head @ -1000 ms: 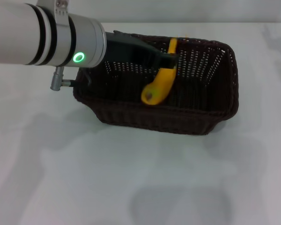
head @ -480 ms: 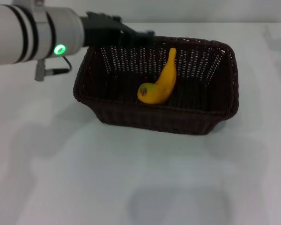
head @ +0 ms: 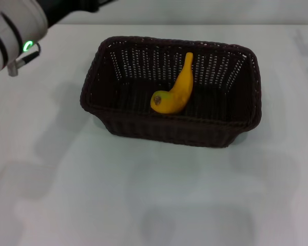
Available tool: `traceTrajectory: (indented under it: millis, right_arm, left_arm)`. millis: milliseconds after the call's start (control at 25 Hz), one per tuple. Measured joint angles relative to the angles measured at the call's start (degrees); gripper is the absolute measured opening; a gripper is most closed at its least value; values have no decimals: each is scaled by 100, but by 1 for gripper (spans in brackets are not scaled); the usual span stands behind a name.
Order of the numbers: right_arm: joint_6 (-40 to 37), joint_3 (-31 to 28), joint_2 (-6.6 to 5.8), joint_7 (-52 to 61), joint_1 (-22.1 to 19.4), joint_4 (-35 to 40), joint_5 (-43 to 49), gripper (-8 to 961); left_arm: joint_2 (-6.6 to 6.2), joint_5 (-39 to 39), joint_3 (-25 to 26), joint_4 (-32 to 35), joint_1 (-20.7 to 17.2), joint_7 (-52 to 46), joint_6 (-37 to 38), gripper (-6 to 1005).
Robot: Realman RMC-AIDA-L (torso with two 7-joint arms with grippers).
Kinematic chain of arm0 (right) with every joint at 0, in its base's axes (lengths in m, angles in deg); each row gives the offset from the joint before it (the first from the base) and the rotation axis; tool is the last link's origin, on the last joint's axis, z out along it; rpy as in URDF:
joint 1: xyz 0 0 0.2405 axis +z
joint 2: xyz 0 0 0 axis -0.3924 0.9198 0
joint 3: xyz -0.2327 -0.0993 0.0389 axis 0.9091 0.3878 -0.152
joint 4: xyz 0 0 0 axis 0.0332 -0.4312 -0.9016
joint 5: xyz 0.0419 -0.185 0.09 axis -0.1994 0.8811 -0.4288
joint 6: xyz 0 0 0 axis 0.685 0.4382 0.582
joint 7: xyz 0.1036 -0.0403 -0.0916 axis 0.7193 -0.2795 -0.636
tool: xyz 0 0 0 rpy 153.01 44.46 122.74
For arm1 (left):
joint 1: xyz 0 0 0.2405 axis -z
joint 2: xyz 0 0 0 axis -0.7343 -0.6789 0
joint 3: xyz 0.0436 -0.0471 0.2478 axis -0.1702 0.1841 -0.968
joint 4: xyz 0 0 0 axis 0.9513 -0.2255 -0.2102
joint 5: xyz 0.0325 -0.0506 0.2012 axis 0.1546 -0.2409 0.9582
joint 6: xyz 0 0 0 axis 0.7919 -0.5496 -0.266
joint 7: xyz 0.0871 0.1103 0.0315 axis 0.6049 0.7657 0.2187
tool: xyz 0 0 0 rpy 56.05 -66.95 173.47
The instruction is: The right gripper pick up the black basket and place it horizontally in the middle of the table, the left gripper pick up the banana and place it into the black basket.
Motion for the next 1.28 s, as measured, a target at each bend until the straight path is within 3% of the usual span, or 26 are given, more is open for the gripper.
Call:
traceTrajectory:
  millis: [200,360,800,1120,1280]
  right_arm:
    - [40,-143,0,5,31,164,-4,640]
    - [74,-195,-8,-15,64,246,-7,642]
    - [205,-407,-23,-89,133,443,1,698]
    - [162,-436,-19,-65,146,602,-46,803]
    - [-27,-454,-17,-52,131,725,-346,864]
  left_arm:
    - [0,15,-709,-550,-482,602,2431,885]
    - [0,7,-1074,-1163,-653,919,4159,885]
    - [23,-174,-1173,-2473,-705,936,6384,885]
    - [27,-164,-1703,-4009,-445,1293,9197,885]
    - [28,-333,-1755,-4149,-433,1449,9451,885]
